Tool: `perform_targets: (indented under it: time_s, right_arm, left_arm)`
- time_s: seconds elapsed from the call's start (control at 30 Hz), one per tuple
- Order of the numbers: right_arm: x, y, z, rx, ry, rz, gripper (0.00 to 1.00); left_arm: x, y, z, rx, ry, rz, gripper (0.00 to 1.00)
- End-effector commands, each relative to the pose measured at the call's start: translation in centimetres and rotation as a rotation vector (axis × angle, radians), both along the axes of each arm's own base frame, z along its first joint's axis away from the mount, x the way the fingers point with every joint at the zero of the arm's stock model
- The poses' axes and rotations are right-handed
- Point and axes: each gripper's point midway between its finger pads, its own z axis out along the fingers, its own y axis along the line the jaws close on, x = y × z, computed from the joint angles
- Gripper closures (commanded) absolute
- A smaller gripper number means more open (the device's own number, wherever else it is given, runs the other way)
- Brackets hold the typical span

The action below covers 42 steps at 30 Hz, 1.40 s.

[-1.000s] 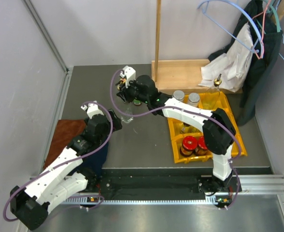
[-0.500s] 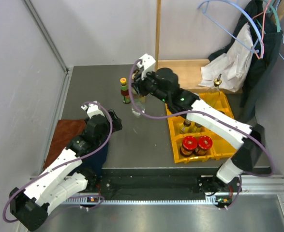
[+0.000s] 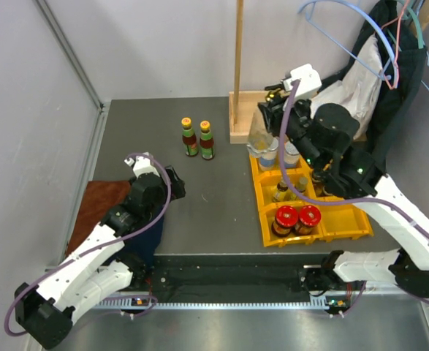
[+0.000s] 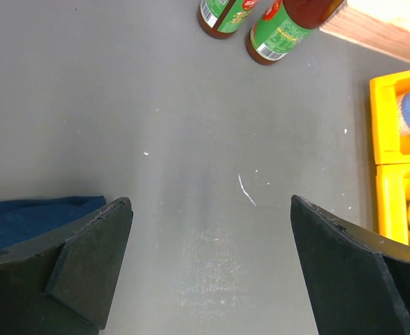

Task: Organize the condiment bottles
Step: Pick up the bottle from the center of the board, then place the bottle in the storage box.

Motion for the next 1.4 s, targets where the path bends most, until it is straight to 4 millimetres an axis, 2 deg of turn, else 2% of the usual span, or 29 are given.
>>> perform_targets:
  time_s: [0.0, 0.1, 0.17, 0.2, 0.43, 0.6, 0.7, 0.83, 0.87, 0.93, 1.0, 1.03, 1.07, 1.13, 1.17, 1.2, 1.23, 1.27, 1.3, 1.37]
  right_arm:
    - [-2.5, -7.8, 5.5, 0.109, -0.082, -0.205, 1.0]
    - [-3.7, -11.5, 5.3, 0.12, -0.078, -0.311, 1.0]
    - [-4.1, -13.3, 4.9, 0.112, -0.071, -0.372, 1.0]
    - [-4.7, -15.0, 5.0, 0.124, -0.075, -0.427, 1.0]
    - [-6.7, -20.3, 3.1, 0.138, -0.06, -0.6, 1.0]
    - [-8.6, -24.8, 2.7, 0.171, -0.075, -0.763, 1.0]
    - [-9.0, -26.2, 2.3, 0.137, -0.089, -0.84, 1.0]
    - [-7.9, -26.5, 1.1, 0.065, -0.077, -0.922, 1.0]
    - [-7.0, -26.0, 0.6, 0.064, -0.072, -0.917, 1.0]
    - [-6.1, -26.9, -0.6, 0.025, -0.039, -0.965, 1.0]
    - [-4.3, -26.0, -1.4, 0.077, -0.017, -0.916, 1.0]
    - [-3.9, -27.3, -1.9, 0.081, -0.006, -0.966, 1.0]
    - [-3.1, -26.9, -2.4, 0.106, 0.002, -0.938, 1.0]
    - [-2.0, -28.0, -3.6, 0.114, 0.009, -0.972, 1.0]
    - [-1.4, -27.6, -3.5, 0.14, -0.009, -0.935, 1.0]
    - [-0.8, -27.5, -4.5, 0.16, -0.005, -0.924, 1.0]
    - [-0.5, -27.8, -4.7, 0.167, -0.014, -0.929, 1.0]
    - [0.0, -27.6, -4.1, 0.197, -0.053, -0.91, 1.0]
    - [0.4, -27.8, -5.1, 0.188, -0.044, -0.917, 1.0]
    - [1.1, -28.0, -5.1, 0.193, -0.065, -0.915, 1.0]
  left_arm:
    - [1.2, -0.3, 2.7, -0.001, -0.07, -0.009, 0.01]
    - [1.5, -0.6, 3.0, 0.005, -0.076, -0.015, 0.01]
    - [1.8, -0.8, 3.0, 0.007, -0.072, -0.019, 0.01]
    - [1.9, -0.9, 3.2, 0.005, -0.075, -0.022, 0.01]
    - [2.2, -1.4, 3.1, -0.002, -0.071, -0.035, 0.01]
    - [2.3, -1.4, 3.3, -0.002, -0.072, -0.037, 0.01]
    - [2.3, -1.6, 3.3, -0.005, -0.073, -0.041, 0.01]
    - [2.4, -1.8, 3.2, -0.011, -0.067, -0.048, 0.01]
    - [2.5, -1.8, 3.1, -0.013, -0.065, -0.046, 0.01]
    - [2.5, -2.0, 3.0, -0.015, -0.061, -0.051, 0.01]
    - [2.4, -2.0, 3.0, -0.018, -0.059, -0.052, 0.01]
    - [2.4, -2.0, 3.0, -0.021, -0.059, -0.052, 0.01]
    - [2.3, -2.0, 2.9, -0.019, -0.056, -0.052, 0.01]
    - [2.2, -2.0, 2.7, -0.018, -0.054, -0.053, 0.01]
    - [2.2, -1.9, 2.7, -0.018, -0.053, -0.05, 0.01]
    - [2.2, -1.9, 2.6, -0.016, -0.05, -0.05, 0.01]
    - [2.2, -1.9, 2.5, -0.016, -0.049, -0.052, 0.01]
    - [2.2, -1.8, 2.5, -0.014, -0.048, -0.048, 0.01]
    - [2.2, -1.7, 2.4, -0.011, -0.049, -0.047, 0.01]
    - [2.3, -1.7, 2.5, -0.006, -0.052, -0.046, 0.01]
